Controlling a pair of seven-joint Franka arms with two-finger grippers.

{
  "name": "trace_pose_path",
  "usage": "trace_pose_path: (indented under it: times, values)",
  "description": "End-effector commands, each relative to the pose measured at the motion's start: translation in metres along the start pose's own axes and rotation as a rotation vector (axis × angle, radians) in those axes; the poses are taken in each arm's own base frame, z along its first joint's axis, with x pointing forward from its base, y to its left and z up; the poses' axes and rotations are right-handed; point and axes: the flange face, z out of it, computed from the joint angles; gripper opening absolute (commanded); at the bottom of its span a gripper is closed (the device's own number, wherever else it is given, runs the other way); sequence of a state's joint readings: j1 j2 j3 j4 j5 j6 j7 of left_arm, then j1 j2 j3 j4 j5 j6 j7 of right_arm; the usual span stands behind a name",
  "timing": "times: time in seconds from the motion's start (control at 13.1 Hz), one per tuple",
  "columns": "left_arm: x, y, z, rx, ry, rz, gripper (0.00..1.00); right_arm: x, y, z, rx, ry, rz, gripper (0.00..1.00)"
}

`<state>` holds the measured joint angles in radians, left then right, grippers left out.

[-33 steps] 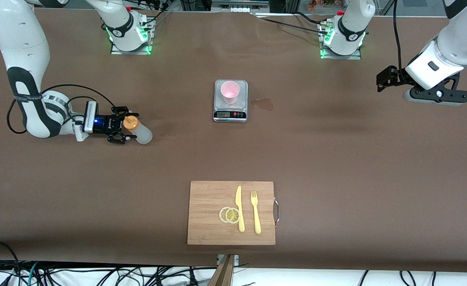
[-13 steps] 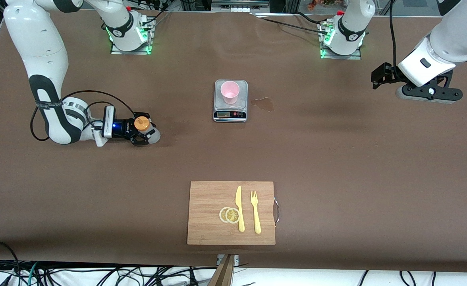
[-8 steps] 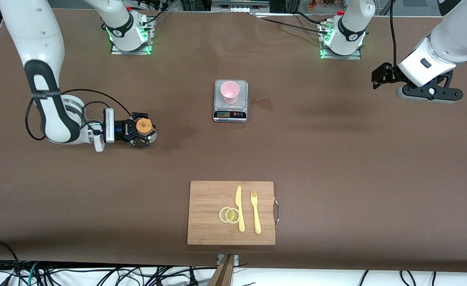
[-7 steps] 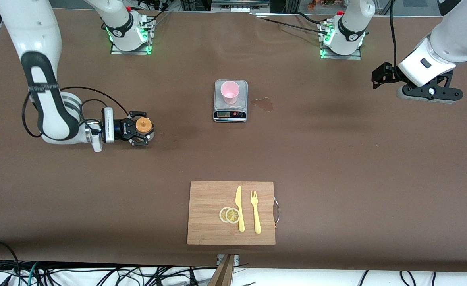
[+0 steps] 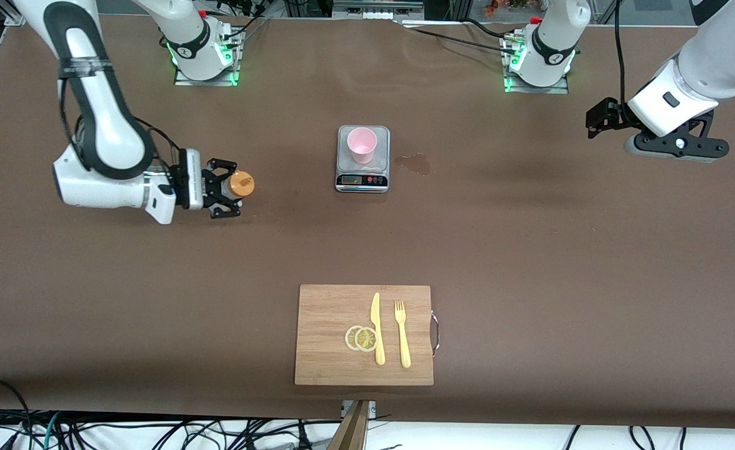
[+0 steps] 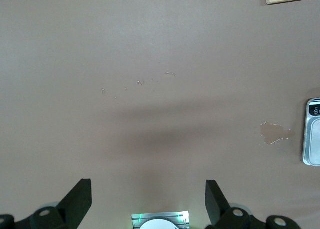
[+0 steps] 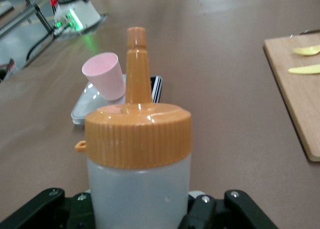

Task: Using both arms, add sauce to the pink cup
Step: 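Lift and carry the squeeze bottle with the right gripper toward the cup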

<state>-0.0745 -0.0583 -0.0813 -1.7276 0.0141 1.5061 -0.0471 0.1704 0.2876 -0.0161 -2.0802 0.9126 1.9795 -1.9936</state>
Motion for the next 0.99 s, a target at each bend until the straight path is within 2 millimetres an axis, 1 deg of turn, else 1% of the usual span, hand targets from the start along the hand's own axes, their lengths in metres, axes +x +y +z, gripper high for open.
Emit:
trace_pose_path:
  times: [0.0,0.08,0.23,0.46,0.69,0.76,0.84,0.92]
  values:
    - [-0.005,-0.002,-0.006,-0.019,-0.005,0.009,1.0,0.038,-0.021,0.008,-0.01,-0.134,0.011,0.01]
    - [-0.005,-0.002,-0.006,-0.019,-0.005,0.009,1.0,0.047,-0.025,0.014,-0.003,-0.174,0.018,0.01]
    - [-0.005,-0.002,-0.006,-0.019,-0.005,0.009,1.0,0.063,-0.031,0.031,0.022,-0.252,0.003,0.01]
    - [-0.005,-0.002,-0.006,-0.019,-0.005,0.009,1.0,0.077,-0.045,0.052,0.053,-0.339,0.037,0.01]
    - [-0.005,-0.002,-0.006,-0.019,-0.005,0.009,1.0,0.094,-0.056,0.073,0.067,-0.432,0.078,0.01]
    - [-0.005,-0.002,-0.006,-0.019,-0.005,0.008,1.0,0.103,-0.062,0.083,0.07,-0.469,0.086,0.01]
    - [-0.005,-0.002,-0.006,-0.019,-0.005,0.008,1.0,0.11,-0.064,0.09,0.058,-0.505,0.091,0.01]
    - [-0.005,-0.002,-0.006,-0.019,-0.005,0.008,1.0,0.114,-0.068,0.098,0.051,-0.528,0.109,0.01]
